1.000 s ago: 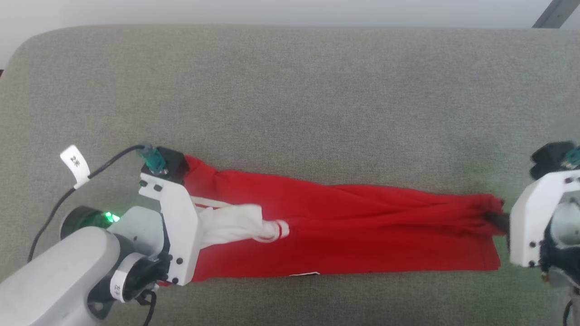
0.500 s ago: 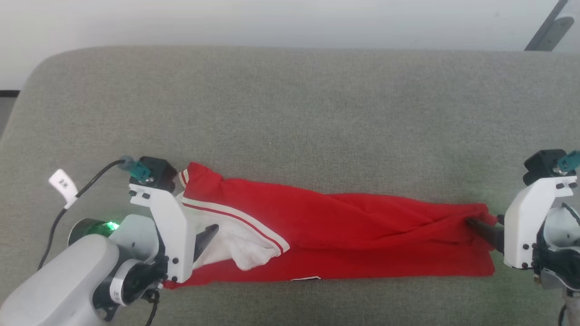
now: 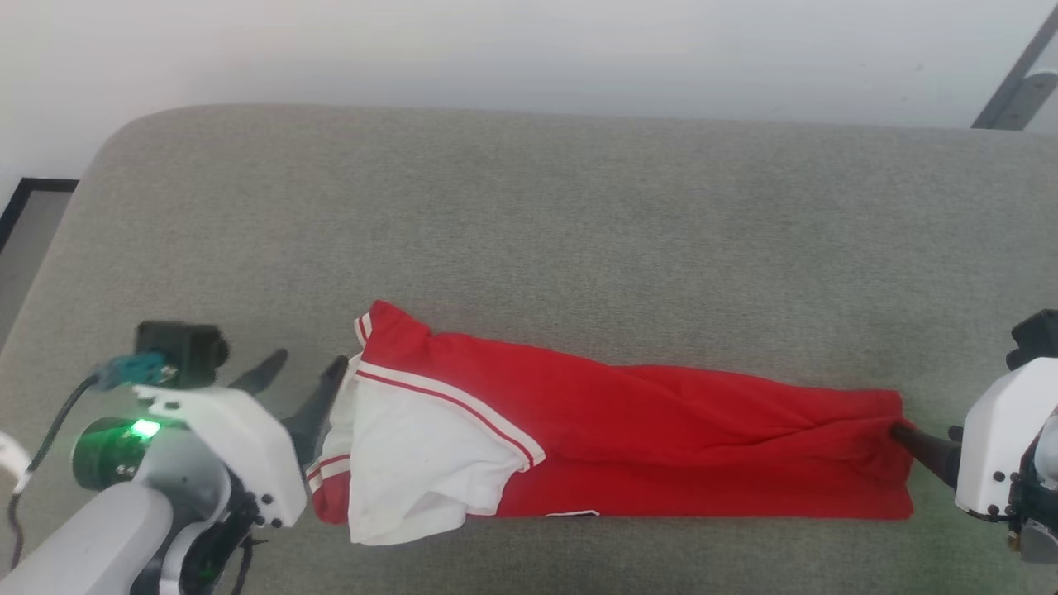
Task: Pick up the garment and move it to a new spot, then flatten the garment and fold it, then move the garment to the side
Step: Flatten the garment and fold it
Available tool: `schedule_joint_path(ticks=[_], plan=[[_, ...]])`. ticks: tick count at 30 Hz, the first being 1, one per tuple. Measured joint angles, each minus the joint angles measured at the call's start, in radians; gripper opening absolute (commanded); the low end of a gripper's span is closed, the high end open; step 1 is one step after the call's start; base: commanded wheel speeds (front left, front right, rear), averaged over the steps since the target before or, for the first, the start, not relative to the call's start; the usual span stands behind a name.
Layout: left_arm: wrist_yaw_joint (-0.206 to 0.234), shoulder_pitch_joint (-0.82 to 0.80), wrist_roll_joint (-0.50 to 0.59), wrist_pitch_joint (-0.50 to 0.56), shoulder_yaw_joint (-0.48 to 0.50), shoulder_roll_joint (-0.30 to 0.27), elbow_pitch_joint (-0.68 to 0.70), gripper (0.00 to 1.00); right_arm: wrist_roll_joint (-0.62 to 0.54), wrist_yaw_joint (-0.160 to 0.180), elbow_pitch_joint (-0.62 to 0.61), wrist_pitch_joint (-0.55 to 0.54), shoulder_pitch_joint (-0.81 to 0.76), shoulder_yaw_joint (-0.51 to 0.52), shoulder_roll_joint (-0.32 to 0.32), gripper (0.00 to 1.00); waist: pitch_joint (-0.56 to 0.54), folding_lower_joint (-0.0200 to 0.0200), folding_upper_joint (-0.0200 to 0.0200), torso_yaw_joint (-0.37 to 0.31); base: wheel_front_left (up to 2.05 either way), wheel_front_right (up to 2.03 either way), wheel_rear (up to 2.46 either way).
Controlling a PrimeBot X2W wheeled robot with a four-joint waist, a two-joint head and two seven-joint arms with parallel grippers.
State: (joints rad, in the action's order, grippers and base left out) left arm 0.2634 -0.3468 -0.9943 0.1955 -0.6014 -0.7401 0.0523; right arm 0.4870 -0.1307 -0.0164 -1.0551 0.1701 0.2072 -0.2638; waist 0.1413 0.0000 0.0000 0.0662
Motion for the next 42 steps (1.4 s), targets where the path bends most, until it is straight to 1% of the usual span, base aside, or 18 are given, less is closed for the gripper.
schedule_joint_path(ticks=[1, 6, 11, 13, 16, 20, 21, 22, 23, 24, 25, 26, 27, 29, 31, 35, 37, 42], plan=[[-0.006, 0.012, 0.003, -0.034, 0.010, 0.000, -0.004, 1.00, -0.005, 0.000, 0.003, -0.001, -0.001, 0.007, 0.003, 1.00, 0.000, 0.0000, 0.0000, 0.004, 0.00, 0.00, 0.00], [-0.006, 0.075, 0.025, -0.209, 0.066, 0.007, -0.031, 1.00, -0.012, 0.000, 0.042, -0.012, 0.004, 0.021, 0.007, 1.00, 0.004, 0.0000, 0.0000, 0.029, 0.00, 0.00, 0.00], [0.006, 0.138, 0.043, -0.347, 0.114, 0.018, -0.071, 1.00, -0.006, 0.000, 0.124, -0.008, 0.028, 0.013, -0.003, 1.00, 0.008, 0.0000, 0.0000, 0.060, 0.00, 0.00, 0.00], [0.009, 0.154, 0.050, -0.386, 0.128, 0.021, -0.086, 1.00, 0.000, 0.000, 0.169, 0.001, 0.040, -0.001, -0.023, 1.00, 0.011, 0.0000, 0.0000, 0.073, 0.00, 0.00, 0.00], [0.008, 0.173, 0.056, -0.427, 0.155, 0.035, -0.105, 1.00, 0.019, 0.000, 0.241, 0.014, 0.055, -0.021, -0.031, 1.00, 0.015, 0.0000, 0.0000, 0.093, 0.00, 0.00, 0.00], [-0.007, 0.200, 0.063, -0.449, 0.197, 0.064, -0.134, 1.00, 0.053, 0.000, 0.328, 0.015, 0.081, -0.053, -0.054, 1.00, 0.017, 0.0000, 0.0000, 0.113, 0.00, 0.00, 0.00], [-0.016, 0.205, 0.067, -0.452, 0.202, 0.068, -0.141, 1.00, 0.069, 0.000, 0.347, 0.011, 0.087, -0.064, -0.060, 0.93, 0.017, 0.0000, 0.0000, 0.116, 0.00, 0.00, 0.00], [-0.023, 0.211, 0.071, -0.453, 0.215, 0.075, -0.145, 1.00, 0.089, 0.000, 0.360, 0.011, 0.094, -0.070, -0.065, 0.42, 0.017, -0.0001, 0.0000, 0.119, 0.00, 0.00, 0.00], [-0.030, 0.217, 0.070, -0.454, 0.229, 0.084, -0.151, 1.00, 0.100, 0.000, 0.374, 0.013, 0.100, -0.077, -0.070, 0.00, 0.017, 0.0000, 0.0000, 0.121, 0.00, 0.00, 0.00], [-0.030, 0.217, 0.070, -0.454, 0.229, 0.084, -0.151, 1.00, 0.100, 0.000, 0.374, 0.013, 0.100, -0.077, -0.070, 0.00, 0.017, 0.0000, 0.0000, 0.121, 0.00, 0.00, 0.00], [-0.039, 0.222, 0.073, -0.454, 0.237, 0.089, -0.159, 1.00, 0.112, 0.000, 0.384, 0.014, 0.102, -0.087, -0.077, 0.00, 0.017, -0.0001, 0.0000, 0.124, 0.00, 0.00, 0.00], [-0.053, 0.227, 0.080, -0.454, 0.262, 0.106, -0.167, 1.00, 0.148, 0.000, 0.406, 0.032, 0.110, -0.092, -0.072, 0.00, 0.016, 0.0000, 0.0000, 0.127, 0.00, 0.00, 0.00], [-0.053, 0.227, 0.080, -0.454, 0.262, 0.106, -0.167, 1.00, 0.148, 0.000, 0.406, 0.032, 0.110, -0.092, -0.072, 0.00, 0.016, 0.0000, 0.0000, 0.127, 0.00, 0.00, 0.00], [-0.068, 0.234, 0.090, -0.457, 0.290, 0.121, -0.173, 1.00, 0.167, 0.000, 0.421, 0.041, 0.119, -0.093, -0.070, 0.00, 0.016, 0.0000, 0.0000, 0.127, 0.00, 0.00, 0.00], [-0.082, 0.246, 0.100, -0.457, 0.325, 0.142, -0.176, 1.00, 0.191, 0.000, 0.426, 0.043, 0.123, -0.096, -0.075, 0.00, 0.015, 0.0000, 0.0000, 0.125, 0.00, 0.00, 0.00], [-0.104, 0.265, 0.127, -0.457, 0.368, 0.166, -0.183, 1.00, 0.210, -0.001, 0.421, 0.052, 0.129, -0.091, -0.091, 0.00, 0.013, 0.0000, 0.0000, 0.114, 0.00, 0.00, 0.00], [-0.119, 0.269, 0.137, -0.457, 0.379, 0.178, -0.184, 1.00, 0.215, -0.001, 0.421, 0.062, 0.133, -0.080, -0.103, 0.00, 0.012, 0.0000, 0.0000, 0.108, 0.00, 0.00, 0.00], [-0.133, 0.272, 0.150, -0.457, 0.402, 0.191, -0.190, 1.00, 0.206, -0.001, 0.445, 0.074, 0.138, -0.013, -0.154, 0.00, 0.012, 0.0000, 0.0000, 0.087, 0.00, 0.00, 0.00]])
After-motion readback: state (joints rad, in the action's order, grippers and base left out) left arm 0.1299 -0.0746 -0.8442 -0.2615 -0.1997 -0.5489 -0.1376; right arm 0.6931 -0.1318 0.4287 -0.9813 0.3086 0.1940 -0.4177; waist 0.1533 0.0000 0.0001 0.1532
